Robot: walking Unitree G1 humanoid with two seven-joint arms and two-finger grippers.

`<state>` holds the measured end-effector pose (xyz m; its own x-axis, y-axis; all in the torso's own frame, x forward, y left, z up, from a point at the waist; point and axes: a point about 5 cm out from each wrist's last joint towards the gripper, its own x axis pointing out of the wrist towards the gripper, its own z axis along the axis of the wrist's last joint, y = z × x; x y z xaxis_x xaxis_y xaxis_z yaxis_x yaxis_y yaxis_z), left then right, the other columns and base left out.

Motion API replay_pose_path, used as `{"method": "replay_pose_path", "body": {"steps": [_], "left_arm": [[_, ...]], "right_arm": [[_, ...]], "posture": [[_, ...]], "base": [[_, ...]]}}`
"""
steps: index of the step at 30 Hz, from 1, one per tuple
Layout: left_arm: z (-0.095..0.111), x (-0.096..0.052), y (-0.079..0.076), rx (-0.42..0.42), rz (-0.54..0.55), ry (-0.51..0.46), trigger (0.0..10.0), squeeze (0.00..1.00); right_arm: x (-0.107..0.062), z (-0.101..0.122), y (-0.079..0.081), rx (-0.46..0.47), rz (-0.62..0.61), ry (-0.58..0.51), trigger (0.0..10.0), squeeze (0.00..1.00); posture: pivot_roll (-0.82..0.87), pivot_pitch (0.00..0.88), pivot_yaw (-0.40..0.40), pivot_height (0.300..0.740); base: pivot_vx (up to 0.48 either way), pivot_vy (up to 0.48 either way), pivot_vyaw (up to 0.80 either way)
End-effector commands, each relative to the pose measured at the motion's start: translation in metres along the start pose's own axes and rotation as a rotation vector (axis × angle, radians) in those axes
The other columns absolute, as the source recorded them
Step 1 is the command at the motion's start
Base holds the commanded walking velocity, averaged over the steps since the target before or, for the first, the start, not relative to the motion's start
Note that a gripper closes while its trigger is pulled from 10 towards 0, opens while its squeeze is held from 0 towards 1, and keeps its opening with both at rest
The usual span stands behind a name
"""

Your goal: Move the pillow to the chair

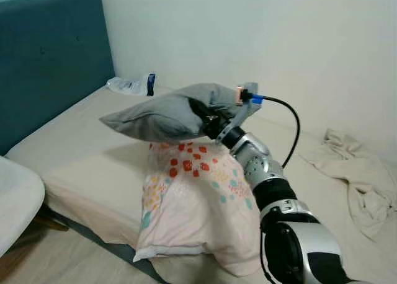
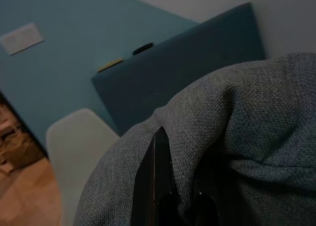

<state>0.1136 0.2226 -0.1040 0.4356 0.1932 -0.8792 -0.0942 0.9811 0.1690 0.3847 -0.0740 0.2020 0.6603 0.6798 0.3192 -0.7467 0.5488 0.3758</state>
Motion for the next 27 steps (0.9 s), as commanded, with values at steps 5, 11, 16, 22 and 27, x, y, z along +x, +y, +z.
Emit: {"method": "replay_pose_path", "body": {"steps": [5,11,16,22,27], "left_arm": [[-0.010,-0.002,-0.007,0.003,-0.008,0.042,10.0,0.00],[-0.014,-0.002,-0.008,0.045,0.002,0.057,10.0,0.00],[-0.011,-0.001,-0.002,0.031,0.028,0.051,10.0,0.00],[-0.010,-0.001,-0.002,0.032,0.037,0.049,10.0,0.00],[-0.013,-0.002,-0.002,0.048,0.041,0.061,10.0,0.00]], "right_arm": [[0.003,-0.038,0.029,0.043,0.126,0.065,0.0,0.00],[-0.007,-0.076,0.066,0.117,0.353,0.200,0.0,0.00],[-0.014,-0.091,0.074,0.115,0.397,0.237,10.0,0.00],[-0.017,-0.104,0.068,0.075,0.296,0.246,10.0,0.00],[-0.018,-0.103,0.068,0.075,0.280,0.249,10.0,0.00]], "posture": [[0.15,0.000,-0.120,0.740],[0.17,0.000,-0.133,0.740],[0.18,0.000,-0.132,0.740],[0.19,0.000,-0.128,0.740],[0.18,0.000,-0.125,0.740]], "base": [[0.000,0.000,0.00],[0.000,0.000,0.00],[0.000,0.000,0.00],[0.000,0.000,0.13],[0.000,0.000,0.77]]}}
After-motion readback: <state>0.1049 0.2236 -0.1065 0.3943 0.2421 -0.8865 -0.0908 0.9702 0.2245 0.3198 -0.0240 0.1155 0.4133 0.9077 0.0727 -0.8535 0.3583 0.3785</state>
